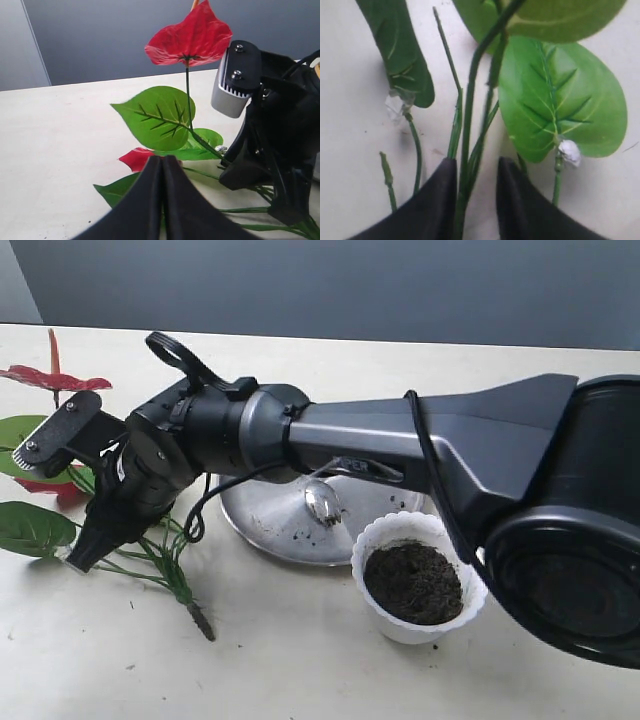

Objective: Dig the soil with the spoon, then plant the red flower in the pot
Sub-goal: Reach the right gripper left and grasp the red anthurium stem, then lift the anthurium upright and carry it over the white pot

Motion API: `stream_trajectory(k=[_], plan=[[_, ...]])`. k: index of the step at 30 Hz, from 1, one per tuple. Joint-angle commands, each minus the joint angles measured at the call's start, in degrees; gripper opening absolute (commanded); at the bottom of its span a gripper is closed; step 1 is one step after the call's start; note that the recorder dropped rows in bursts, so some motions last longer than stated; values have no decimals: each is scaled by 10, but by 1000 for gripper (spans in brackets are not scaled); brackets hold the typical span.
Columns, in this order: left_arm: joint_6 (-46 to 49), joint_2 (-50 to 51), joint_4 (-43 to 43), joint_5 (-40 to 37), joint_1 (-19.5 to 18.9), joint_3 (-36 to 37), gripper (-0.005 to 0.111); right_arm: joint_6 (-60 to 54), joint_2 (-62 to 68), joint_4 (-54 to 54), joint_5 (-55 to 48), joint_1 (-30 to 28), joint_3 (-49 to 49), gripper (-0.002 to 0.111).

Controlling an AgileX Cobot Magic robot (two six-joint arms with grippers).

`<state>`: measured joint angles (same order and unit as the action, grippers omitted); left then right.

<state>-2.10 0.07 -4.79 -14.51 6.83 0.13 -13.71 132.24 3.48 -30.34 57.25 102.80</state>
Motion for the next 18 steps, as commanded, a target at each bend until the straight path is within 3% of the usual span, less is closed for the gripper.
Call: stream_trajectory(k=[1,9,13,18], plan=[[-3,-1,0,8,3,-1,1,3,0,-6,10,0,5,0],[-3,-1,0,8,3,-1,1,40,-58,-5,46,-10,5,0],[-3,-1,0,8,3,-1,1,131,-104,-5,83,-41,2,0],[-3,-1,0,8,3,-1,1,160,-166,-6,80,-97,-22,0]])
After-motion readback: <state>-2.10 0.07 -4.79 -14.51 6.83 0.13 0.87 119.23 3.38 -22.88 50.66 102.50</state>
